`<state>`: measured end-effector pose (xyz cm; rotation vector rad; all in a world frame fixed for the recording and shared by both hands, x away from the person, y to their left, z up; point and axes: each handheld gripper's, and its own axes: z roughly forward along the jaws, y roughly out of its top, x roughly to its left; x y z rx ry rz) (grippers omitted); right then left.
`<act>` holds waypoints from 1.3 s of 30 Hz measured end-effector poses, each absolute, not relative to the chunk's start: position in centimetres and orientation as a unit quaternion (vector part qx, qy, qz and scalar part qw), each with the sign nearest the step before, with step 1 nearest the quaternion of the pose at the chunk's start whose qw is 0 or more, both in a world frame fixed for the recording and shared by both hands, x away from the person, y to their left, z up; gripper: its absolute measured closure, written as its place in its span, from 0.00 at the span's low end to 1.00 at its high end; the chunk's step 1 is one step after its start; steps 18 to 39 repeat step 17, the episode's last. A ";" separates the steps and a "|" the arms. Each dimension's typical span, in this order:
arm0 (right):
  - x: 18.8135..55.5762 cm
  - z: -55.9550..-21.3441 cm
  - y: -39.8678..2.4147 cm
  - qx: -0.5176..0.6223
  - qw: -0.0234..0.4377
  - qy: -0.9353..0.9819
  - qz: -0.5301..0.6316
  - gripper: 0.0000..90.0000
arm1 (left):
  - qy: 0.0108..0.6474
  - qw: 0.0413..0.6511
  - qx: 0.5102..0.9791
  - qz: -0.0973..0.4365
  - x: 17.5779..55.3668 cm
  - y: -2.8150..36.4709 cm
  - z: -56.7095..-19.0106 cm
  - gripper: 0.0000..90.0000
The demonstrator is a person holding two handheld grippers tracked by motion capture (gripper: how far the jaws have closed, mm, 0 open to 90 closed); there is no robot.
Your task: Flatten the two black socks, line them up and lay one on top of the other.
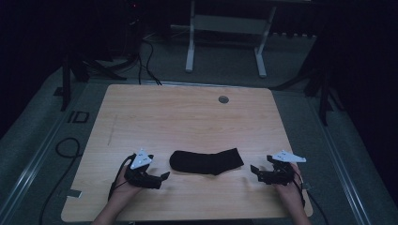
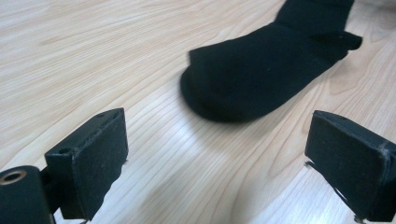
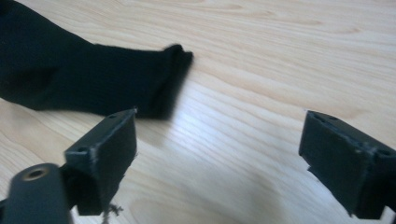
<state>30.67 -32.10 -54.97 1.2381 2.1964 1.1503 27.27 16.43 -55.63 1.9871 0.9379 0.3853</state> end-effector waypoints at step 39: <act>27.4 -55.9 -35.2 0.461 0.253 0.757 0.388 0.12 | 0.415 0.436 0.780 0.171 23.3 21.2 -56.2 0.07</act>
